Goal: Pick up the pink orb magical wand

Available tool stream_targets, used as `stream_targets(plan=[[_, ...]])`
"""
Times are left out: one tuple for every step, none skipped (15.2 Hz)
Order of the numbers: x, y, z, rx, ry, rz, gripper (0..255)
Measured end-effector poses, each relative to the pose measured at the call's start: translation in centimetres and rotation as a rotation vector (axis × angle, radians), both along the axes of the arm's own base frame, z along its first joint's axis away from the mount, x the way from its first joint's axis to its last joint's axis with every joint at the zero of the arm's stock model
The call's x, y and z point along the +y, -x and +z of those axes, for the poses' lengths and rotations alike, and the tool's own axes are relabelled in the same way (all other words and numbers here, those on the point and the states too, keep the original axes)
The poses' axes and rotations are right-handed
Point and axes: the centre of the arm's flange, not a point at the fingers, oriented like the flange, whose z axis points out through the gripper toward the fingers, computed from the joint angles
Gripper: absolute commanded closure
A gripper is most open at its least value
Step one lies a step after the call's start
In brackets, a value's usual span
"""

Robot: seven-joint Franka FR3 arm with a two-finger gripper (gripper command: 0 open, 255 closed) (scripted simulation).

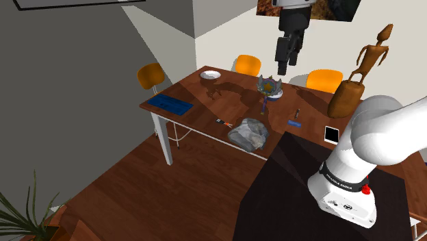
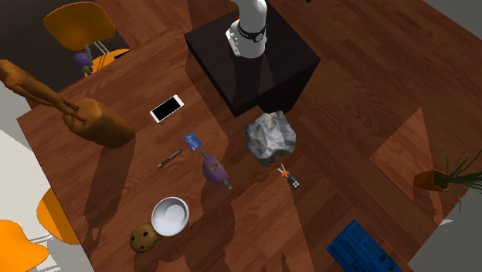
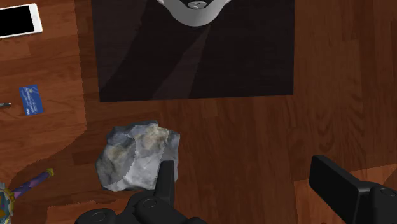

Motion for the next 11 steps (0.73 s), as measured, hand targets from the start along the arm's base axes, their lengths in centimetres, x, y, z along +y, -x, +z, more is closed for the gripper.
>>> stream_targets(plan=[[0.0,0.0,0.0,0.0,0.0,0.0,0],[-0.5,-0.1,-0.3,-0.001,0.0,-0.001,0],[-1.5,-0.5,-0.7,-0.004,0.001,-0.004,0],[-2.3,-1.0,-1.2,-0.006,0.001,-0.006,0],[-3.5,-1.2,-1.7,-0.009,0.002,-0.009,0],[-4.6,-1.4,-2.4,-0.012,0.003,-0.011,0],[-5.6,-1.8,-2.9,-0.016,0.003,-0.013,0],[-6.7,-1.9,-3.6,-0.019,0.004,-0.016,0],[-7.7,-2.3,-4.1,-0.022,0.005,-0.018,0],[-8.9,-2.6,-4.6,-0.026,0.005,-0.021,0],[-9.9,-3.0,-5.1,-0.029,0.006,-0.023,0]])
